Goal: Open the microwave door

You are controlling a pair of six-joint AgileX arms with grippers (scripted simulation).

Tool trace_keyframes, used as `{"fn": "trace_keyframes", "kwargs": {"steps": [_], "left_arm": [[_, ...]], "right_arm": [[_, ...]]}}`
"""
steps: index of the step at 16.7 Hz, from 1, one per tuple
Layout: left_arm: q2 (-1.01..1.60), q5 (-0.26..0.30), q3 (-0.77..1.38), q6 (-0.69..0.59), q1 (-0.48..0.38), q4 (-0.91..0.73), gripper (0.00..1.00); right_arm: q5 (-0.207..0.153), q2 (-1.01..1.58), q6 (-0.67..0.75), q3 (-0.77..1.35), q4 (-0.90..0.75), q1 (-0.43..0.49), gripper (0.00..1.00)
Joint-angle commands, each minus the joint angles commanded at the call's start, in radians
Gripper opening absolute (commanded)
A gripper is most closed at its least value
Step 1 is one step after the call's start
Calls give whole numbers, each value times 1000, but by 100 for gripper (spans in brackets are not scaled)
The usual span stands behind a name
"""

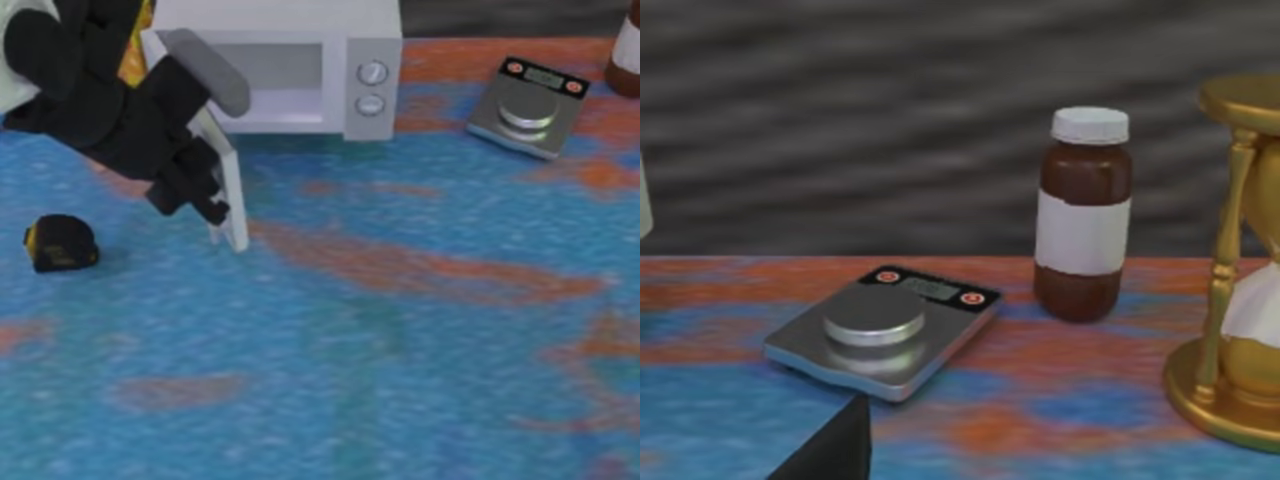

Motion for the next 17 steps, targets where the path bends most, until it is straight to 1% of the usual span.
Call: {"fn": "trace_keyframes", "kwargs": {"steps": [14,17], "left_arm": [[0,0,0,0,0,0,0],[3,9,-2,14,3,-6,0]], "right_arm": [[0,0,0,0,0,0,100],[0,0,0,0,0,0,100]]}}
